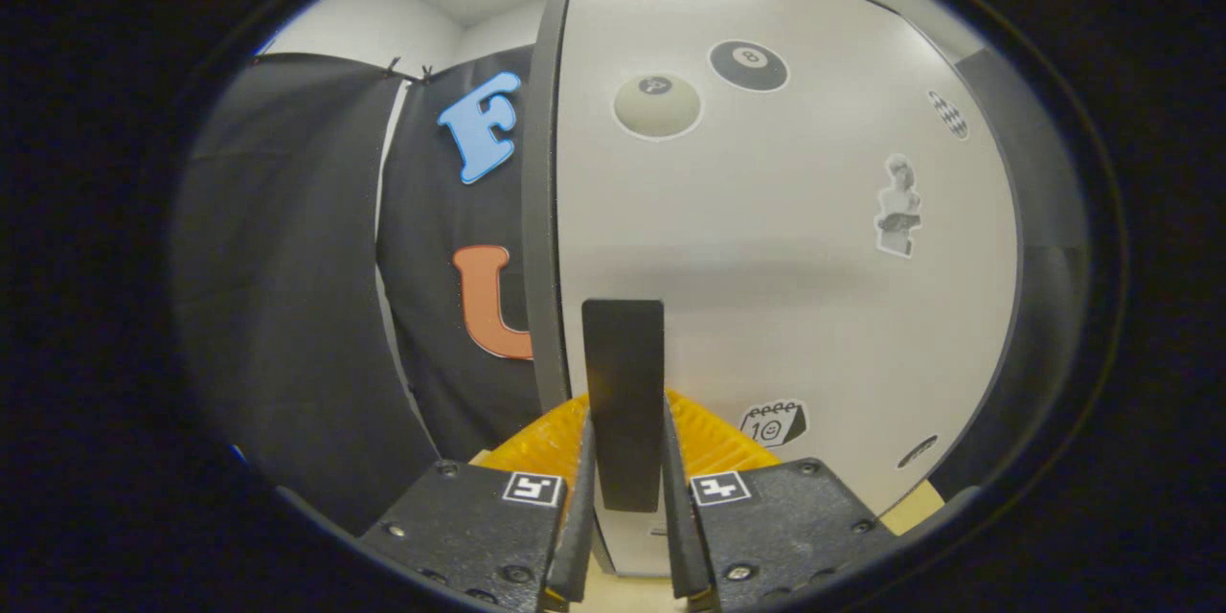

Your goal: Open the shoe cabinet door, grab the shoes and put them into the shoe cabinet, then close the shoe cabinet door.

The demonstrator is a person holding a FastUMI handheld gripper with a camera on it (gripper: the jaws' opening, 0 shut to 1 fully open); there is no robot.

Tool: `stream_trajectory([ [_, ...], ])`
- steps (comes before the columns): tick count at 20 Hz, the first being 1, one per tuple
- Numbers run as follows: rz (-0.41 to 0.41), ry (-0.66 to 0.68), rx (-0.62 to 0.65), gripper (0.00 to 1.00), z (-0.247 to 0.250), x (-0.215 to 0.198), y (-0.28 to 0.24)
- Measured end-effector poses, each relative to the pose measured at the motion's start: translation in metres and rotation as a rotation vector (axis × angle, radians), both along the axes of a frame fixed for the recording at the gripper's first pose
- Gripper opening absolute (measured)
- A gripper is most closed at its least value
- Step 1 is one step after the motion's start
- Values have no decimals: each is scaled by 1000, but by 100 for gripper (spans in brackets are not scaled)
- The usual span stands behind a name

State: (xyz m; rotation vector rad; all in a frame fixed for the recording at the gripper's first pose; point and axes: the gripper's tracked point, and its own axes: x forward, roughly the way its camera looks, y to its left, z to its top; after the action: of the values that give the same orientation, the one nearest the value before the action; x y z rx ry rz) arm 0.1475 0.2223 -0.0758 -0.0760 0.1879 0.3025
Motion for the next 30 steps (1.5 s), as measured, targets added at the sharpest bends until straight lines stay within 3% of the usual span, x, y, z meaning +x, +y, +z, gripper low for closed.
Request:
stream_trajectory([
  [4, -35, -33, -24, 32, -4, -6, -5],
  [9, 91, -74, -108, 32, -9, -44, -15],
  [18, 263, -91, -104, 32, -6, -125, -72],
  [30, 418, 31, 14, 30, 5, -194, -158],
])
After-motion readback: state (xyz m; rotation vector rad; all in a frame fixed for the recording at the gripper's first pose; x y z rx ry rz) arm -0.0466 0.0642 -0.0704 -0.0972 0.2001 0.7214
